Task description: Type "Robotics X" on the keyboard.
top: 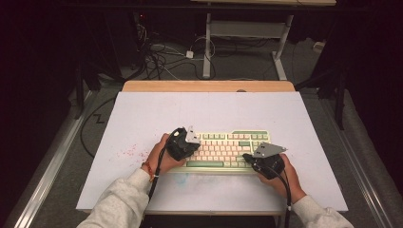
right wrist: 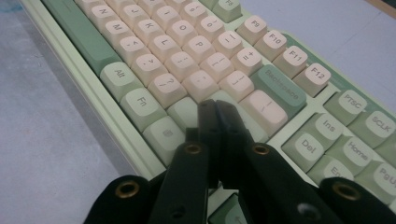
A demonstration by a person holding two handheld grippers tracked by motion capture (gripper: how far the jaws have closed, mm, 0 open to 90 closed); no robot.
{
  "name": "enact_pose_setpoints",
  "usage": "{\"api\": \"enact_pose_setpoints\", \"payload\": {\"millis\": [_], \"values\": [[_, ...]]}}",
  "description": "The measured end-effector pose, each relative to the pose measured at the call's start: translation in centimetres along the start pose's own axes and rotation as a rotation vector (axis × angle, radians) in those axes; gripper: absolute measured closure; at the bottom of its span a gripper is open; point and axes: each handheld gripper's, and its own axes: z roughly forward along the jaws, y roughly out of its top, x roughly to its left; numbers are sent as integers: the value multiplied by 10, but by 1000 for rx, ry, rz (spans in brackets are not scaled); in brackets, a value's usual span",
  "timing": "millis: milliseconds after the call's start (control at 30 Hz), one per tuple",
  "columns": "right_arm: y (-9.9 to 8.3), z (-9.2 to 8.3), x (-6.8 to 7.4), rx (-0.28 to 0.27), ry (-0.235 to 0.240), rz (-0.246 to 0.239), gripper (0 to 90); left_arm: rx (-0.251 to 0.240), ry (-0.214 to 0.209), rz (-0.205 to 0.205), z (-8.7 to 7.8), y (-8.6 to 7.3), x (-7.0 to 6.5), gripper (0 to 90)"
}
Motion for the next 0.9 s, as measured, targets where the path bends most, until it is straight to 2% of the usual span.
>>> {"api": "enact_pose_setpoints", "payload": {"millis": [67,233,300,333,400,433,500,533,633,700,800,833,900], "values": [[0,-2,1,-6,4,1,900,-18,15,6,-6,0,1,835],[3,-12,2,-39,3,3,900,-73,43,6,-22,-4,3,731],[3,-15,2,-45,2,8,900,-83,58,5,-25,-5,3,659],[3,-16,1,-48,0,9,900,-115,66,9,-33,-8,3,632],[4,-17,1,-50,-1,9,900,-123,73,5,-36,-9,3,550],[4,-20,1,-55,-2,12,900,-137,99,12,-42,-12,2,504],[4,-22,0,-61,-2,17,900,-145,104,15,-45,-15,1,418],[4,-23,0,-62,-3,17,900,-165,118,17,-49,-20,0,373],[4,-24,-1,-64,-4,18,900,-179,137,13,-53,-26,0,285],[3,-25,-1,-67,-5,18,900,-200,149,4,-57,-36,-1,255],[4,-27,-2,-70,-7,22,900,-195,152,1,-59,-42,-2,218],[4,-27,-2,-70,-8,22,900,-202,168,-3,-61,-49,-3,218],[4,-27,-2,-73,-6,19,900,-204,171,-6,-63,-56,-3,212]]}}
